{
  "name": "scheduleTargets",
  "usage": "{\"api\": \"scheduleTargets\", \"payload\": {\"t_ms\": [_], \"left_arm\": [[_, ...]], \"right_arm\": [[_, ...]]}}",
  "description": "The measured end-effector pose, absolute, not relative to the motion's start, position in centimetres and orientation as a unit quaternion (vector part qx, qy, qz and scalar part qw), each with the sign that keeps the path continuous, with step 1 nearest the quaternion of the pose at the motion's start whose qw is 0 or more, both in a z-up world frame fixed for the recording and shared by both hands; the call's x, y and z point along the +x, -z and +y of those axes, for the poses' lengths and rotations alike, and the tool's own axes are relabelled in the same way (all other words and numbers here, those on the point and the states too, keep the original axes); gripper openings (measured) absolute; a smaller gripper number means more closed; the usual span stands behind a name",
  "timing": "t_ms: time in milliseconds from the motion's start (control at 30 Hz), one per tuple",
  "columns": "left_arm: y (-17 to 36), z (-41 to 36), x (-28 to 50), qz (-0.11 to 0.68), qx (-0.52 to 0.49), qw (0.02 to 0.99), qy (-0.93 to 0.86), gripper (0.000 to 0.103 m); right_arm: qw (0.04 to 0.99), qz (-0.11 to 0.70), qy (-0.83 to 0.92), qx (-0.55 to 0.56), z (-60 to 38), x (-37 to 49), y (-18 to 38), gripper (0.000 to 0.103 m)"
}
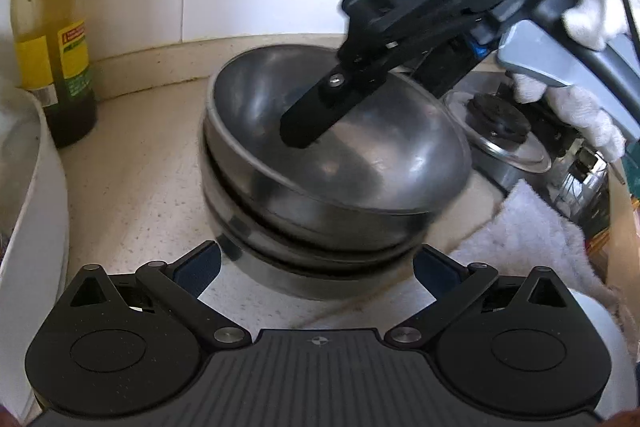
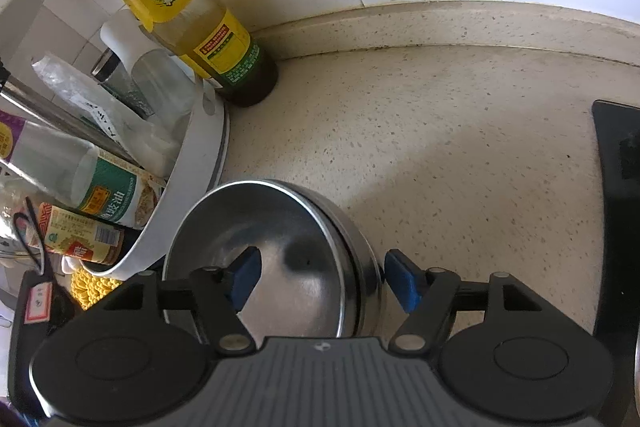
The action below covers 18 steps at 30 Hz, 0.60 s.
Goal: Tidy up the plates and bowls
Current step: 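Carry the nested steel bowls over the plate stack on the towel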
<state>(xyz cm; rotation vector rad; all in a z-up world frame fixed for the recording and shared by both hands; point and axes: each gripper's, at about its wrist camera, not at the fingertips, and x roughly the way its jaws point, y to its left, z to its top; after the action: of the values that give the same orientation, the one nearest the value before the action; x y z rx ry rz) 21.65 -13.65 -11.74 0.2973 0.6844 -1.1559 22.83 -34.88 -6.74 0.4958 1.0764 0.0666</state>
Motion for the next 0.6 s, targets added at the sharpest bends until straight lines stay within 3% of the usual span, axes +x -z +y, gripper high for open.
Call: {"api": "scheduleTargets", "payload": {"t_ms": [600], "left_arm": [[10.7,-15.8,20.8,0.283,0.151,0.792,0.52,0.103]], "right_arm": [[0.837,0.485,-0.054,0.249,-35.0,22.0,7.7,0.09]]}}
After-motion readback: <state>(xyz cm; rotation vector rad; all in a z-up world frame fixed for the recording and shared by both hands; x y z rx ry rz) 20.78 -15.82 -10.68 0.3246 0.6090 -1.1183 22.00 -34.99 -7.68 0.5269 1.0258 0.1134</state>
